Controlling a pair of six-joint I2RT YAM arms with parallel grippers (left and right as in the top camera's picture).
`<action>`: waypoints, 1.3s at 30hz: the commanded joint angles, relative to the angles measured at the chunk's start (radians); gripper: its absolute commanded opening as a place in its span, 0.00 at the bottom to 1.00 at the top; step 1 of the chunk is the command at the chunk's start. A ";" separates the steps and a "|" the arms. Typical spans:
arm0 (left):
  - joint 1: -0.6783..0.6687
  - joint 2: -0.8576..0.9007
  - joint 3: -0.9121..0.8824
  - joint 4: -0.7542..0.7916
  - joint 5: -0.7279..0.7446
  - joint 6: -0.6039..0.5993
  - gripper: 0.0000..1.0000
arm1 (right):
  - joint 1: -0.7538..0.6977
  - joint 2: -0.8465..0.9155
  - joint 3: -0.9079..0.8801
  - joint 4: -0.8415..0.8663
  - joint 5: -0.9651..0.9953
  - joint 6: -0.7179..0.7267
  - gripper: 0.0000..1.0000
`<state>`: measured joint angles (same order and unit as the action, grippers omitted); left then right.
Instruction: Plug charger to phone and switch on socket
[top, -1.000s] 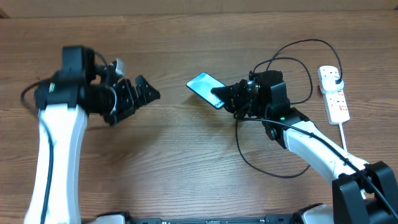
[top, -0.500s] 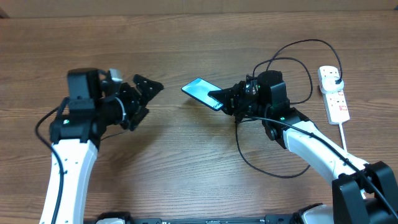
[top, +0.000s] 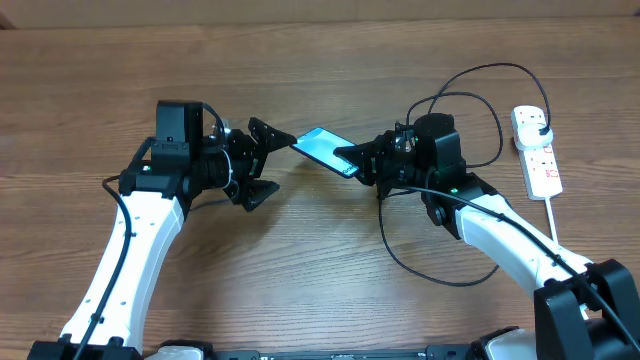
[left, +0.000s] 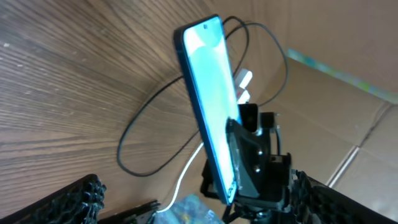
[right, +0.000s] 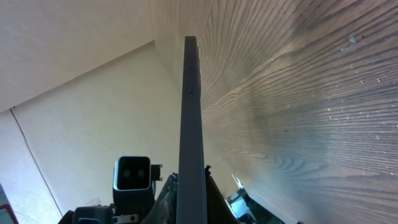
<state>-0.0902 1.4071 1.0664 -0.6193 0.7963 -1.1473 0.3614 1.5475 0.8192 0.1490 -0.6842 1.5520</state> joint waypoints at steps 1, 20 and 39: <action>-0.004 0.005 -0.007 0.015 0.043 -0.045 0.99 | 0.004 -0.026 0.011 0.017 -0.025 0.053 0.04; -0.018 0.005 -0.007 0.052 0.013 -0.087 1.00 | 0.045 -0.026 0.011 0.018 -0.035 0.154 0.04; -0.075 0.005 -0.007 0.052 -0.016 -0.200 1.00 | 0.141 -0.026 0.011 0.180 -0.023 0.206 0.04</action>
<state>-0.1577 1.4075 1.0664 -0.5682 0.7887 -1.3155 0.4706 1.5475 0.8188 0.2996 -0.6960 1.7504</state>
